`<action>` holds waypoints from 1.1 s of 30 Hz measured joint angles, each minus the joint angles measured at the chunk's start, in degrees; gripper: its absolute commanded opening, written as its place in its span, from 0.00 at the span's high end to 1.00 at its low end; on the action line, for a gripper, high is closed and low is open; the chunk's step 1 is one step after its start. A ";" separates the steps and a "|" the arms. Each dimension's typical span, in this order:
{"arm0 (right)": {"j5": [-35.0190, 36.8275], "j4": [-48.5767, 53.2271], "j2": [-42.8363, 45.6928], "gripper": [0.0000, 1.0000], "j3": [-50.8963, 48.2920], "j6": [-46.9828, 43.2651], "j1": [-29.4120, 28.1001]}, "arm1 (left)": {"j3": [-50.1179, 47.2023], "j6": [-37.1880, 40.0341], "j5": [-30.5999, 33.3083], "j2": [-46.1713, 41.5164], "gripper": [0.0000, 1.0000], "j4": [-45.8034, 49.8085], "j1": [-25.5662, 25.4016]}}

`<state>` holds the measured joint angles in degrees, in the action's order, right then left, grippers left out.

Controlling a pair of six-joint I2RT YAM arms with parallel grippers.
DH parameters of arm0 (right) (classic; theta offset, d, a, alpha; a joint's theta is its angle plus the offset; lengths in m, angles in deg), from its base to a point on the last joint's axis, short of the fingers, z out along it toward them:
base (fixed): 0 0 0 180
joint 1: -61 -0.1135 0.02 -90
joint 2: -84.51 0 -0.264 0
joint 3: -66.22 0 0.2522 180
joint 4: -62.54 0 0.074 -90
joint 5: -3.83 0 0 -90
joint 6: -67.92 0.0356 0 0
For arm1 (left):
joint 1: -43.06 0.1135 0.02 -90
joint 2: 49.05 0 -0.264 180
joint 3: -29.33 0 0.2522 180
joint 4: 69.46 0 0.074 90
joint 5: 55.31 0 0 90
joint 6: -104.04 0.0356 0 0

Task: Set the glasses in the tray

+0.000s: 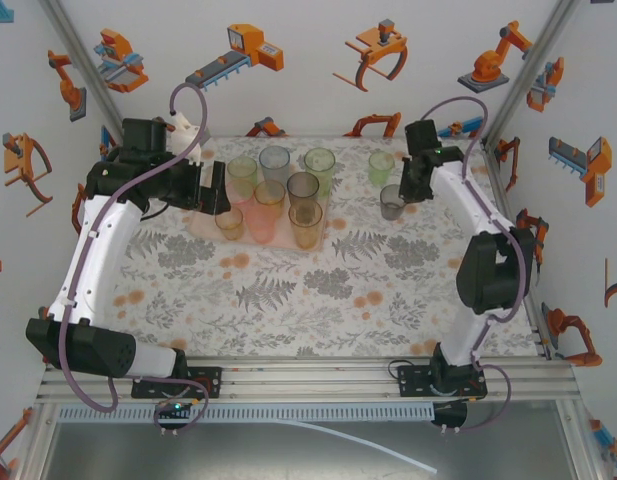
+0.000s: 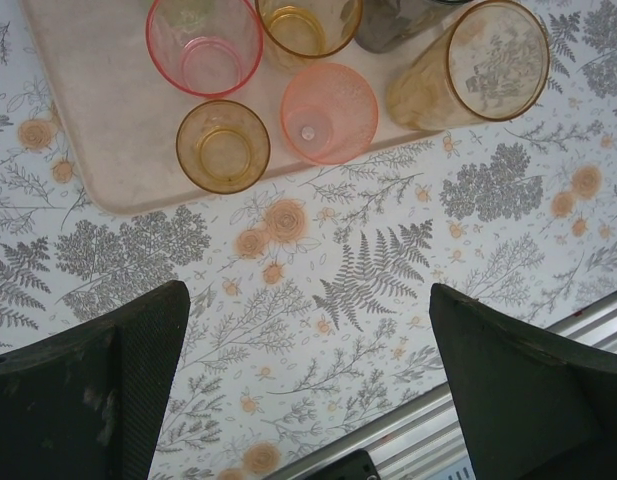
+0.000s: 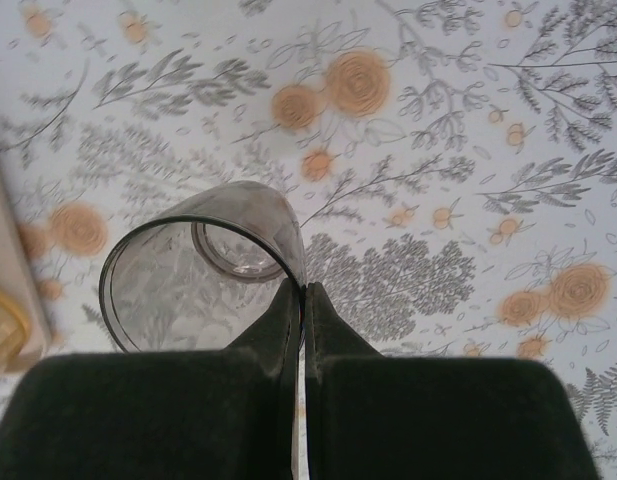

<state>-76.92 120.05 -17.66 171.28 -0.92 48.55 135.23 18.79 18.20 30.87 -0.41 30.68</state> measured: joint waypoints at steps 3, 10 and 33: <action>1.05 0.81 3.93 1.00 -1.64 0.39 -4.57 | 0.00 -0.02 0.13 0.00 0.03 1.25 0.00; 2.19 2.99 12.37 1.00 -6.14 4.39 -15.28 | -2.73 -0.02 0.90 -2.27 0.03 3.61 0.00; 6.54 1.18 -1.22 1.00 1.97 16.81 -45.13 | -12.81 -3.15 0.59 -8.04 0.01 3.48 9.16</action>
<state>-70.38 121.23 -18.89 173.25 15.89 3.41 122.42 15.64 18.79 22.83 3.07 39.84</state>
